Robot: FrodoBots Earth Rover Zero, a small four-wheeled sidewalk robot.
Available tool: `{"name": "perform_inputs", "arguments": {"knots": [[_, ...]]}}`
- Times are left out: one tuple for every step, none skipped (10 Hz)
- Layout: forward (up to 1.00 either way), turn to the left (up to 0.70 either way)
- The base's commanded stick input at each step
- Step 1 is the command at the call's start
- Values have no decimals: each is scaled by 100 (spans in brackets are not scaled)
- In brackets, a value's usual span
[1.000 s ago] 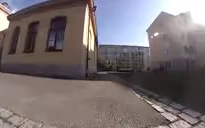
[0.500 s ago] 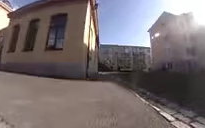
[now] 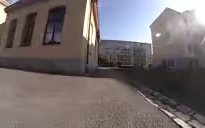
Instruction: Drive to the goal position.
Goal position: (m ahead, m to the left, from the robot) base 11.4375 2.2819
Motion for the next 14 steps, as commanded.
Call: {"name": "perform_inputs", "arguments": {"knots": [[60,0],[60,0],[60,0],[60,0],[60,0],[60,0],[60,0],[60,0],[60,0],[60,0],[60,0],[60,0],[60,0],[60,0]]}}
